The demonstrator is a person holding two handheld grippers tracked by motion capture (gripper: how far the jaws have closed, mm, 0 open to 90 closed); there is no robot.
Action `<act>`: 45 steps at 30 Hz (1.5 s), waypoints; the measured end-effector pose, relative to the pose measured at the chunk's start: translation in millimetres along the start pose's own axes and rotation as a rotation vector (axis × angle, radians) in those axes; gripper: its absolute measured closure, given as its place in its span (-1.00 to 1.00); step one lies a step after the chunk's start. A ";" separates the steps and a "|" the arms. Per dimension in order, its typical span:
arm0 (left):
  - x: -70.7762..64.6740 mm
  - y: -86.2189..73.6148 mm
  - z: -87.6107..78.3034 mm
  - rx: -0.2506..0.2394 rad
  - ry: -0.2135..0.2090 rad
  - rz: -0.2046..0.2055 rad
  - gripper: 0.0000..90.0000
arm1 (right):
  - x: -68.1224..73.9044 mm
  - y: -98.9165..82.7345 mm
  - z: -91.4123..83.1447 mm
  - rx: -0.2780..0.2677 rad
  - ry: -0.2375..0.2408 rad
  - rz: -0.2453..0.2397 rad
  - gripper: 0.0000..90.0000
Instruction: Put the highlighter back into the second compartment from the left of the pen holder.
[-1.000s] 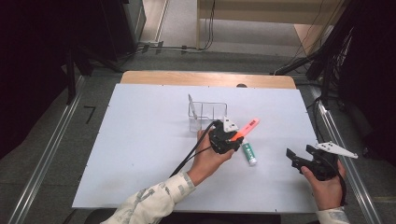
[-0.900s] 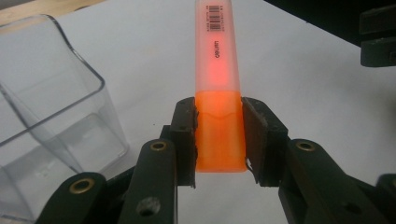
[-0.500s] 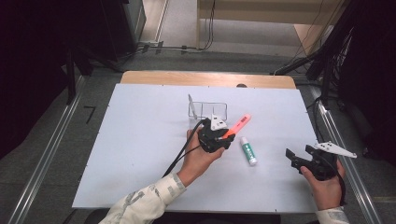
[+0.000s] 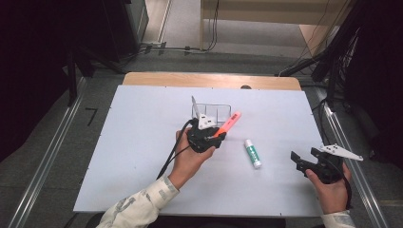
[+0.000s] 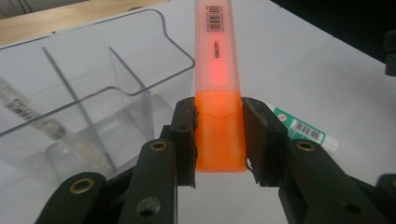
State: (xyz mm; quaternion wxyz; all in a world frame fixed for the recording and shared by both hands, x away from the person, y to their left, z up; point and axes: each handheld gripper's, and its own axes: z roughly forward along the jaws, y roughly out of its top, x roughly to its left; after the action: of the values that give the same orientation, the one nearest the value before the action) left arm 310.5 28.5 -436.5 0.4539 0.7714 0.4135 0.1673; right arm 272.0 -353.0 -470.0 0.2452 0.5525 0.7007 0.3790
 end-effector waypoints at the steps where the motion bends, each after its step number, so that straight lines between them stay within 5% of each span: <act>1: 2.4 -0.4 -2.0 -0.002 0.006 -0.004 0.50 | 0.2 0.0 -0.1 0.001 0.001 0.001 -0.61; 21: 33.5 2.8 -28.1 -0.009 0.095 -0.048 0.50 | -0.4 -0.1 -0.3 0.004 0.002 0.005 -0.61; 45: 42.7 12.2 -38.5 -0.015 0.124 -0.060 0.50 | 0.2 -0.2 1.1 0.009 0.008 0.003 -0.61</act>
State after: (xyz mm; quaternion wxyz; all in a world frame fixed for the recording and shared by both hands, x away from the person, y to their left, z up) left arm 317.7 80.8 -410.8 0.4381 0.7434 0.4624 0.2041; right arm 272.7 -352.5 -470.8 0.2394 0.5531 0.7026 0.3783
